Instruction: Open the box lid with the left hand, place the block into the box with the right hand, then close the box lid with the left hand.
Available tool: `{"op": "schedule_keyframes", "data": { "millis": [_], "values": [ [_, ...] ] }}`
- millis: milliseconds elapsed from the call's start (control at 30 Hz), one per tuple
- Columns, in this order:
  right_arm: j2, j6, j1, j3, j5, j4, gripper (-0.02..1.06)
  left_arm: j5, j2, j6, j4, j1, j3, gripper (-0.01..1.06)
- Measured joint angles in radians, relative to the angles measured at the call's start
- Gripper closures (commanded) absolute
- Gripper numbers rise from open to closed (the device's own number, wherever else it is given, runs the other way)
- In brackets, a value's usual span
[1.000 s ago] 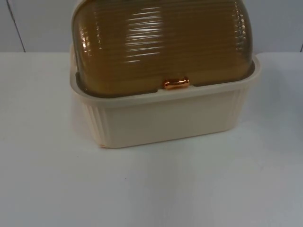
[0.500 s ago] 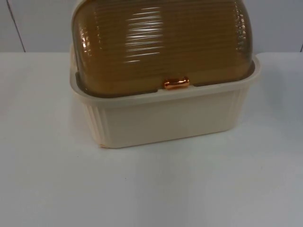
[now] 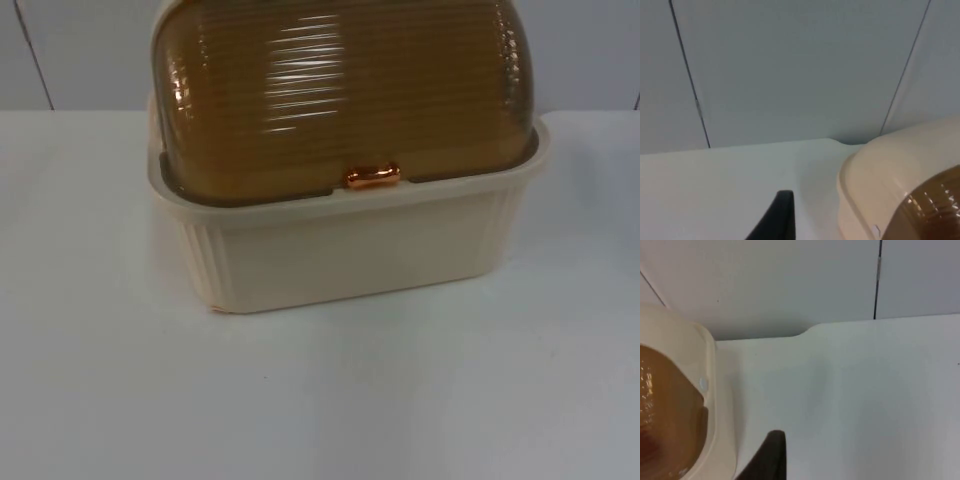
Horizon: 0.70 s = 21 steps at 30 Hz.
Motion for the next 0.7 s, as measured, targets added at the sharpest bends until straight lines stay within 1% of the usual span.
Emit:
{"op": "schedule_keyframes", "data": {
  "millis": [100,300,400,467,500,600,633,667,700],
  "values": [
    [-0.021,0.000,0.000,0.000,-0.007,-0.003,0.00,0.016,-0.001,0.000,0.000,0.000,0.000,0.01],
    [-0.134,0.002,0.000,0.000,-0.007,-0.010,0.00,0.041,-0.007,0.000,0.000,0.000,0.000,0.01],
    [-0.212,0.048,0.000,0.000,0.005,-0.015,0.00,0.058,-0.011,0.010,0.000,0.000,0.000,0.01],
    [-0.255,0.104,0.000,0.000,0.039,-0.042,0.00,0.068,-0.013,0.031,-0.002,0.000,0.000,0.01],
    [-0.255,0.104,0.000,0.000,0.039,-0.042,0.00,0.068,-0.013,0.031,-0.002,0.000,0.000,0.01],
    [-0.301,0.145,0.000,0.000,0.129,-0.108,0.00,0.073,-0.038,0.057,-0.009,-0.014,0.003,0.01],
    [-0.316,0.159,0.000,0.000,0.141,-0.136,0.00,0.073,-0.054,0.062,-0.010,-0.023,0.007,0.01],
    [-0.316,0.159,0.000,0.000,0.141,-0.136,0.00,0.073,-0.054,0.062,-0.010,-0.023,0.007,0.01],
    [-0.335,0.186,0.006,0.000,0.145,-0.173,0.00,0.076,-0.077,0.066,-0.016,-0.031,0.010,0.01]
  ]
}}
